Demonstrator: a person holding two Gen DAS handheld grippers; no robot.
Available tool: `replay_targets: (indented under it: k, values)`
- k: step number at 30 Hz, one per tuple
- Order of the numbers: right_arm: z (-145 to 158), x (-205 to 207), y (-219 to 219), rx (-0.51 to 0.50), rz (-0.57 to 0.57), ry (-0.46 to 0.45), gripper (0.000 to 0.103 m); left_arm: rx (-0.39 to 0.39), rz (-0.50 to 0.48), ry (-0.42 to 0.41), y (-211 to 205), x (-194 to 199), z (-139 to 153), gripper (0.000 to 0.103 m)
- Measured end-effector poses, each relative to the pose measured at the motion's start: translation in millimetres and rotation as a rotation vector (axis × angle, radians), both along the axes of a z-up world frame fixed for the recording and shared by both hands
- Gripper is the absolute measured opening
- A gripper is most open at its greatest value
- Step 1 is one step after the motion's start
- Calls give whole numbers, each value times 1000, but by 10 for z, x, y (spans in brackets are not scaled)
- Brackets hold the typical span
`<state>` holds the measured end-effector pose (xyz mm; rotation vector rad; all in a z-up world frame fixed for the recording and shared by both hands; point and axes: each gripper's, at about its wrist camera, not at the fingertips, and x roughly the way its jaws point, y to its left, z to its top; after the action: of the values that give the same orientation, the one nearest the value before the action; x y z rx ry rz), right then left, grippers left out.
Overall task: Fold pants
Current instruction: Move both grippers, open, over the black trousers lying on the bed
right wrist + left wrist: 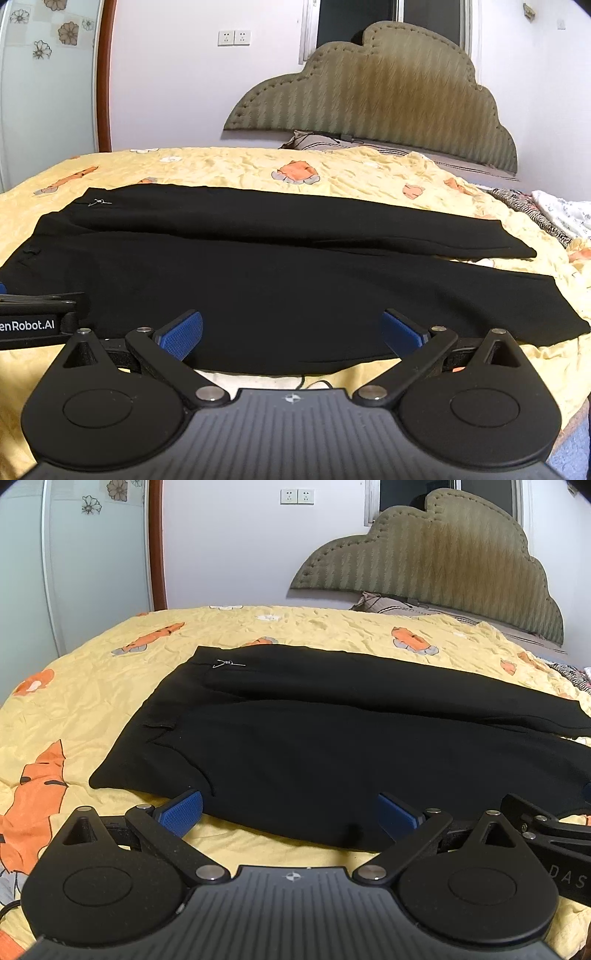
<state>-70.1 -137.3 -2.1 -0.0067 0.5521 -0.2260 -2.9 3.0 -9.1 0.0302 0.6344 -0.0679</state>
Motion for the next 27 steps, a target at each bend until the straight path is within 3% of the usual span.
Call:
replay_targets:
  k: [6, 12, 27]
  values:
    - [-29, -15, -71, 33, 5, 4, 103, -28, 6, -11, 46, -8, 16, 101]
    - [-33, -34, -121, 68, 33, 2, 103, 9, -6, -13, 16, -26, 13, 102]
    - [-34, -40, -142, 76, 13, 6, 103, 4, 11, -9, 21, -28, 39, 103]
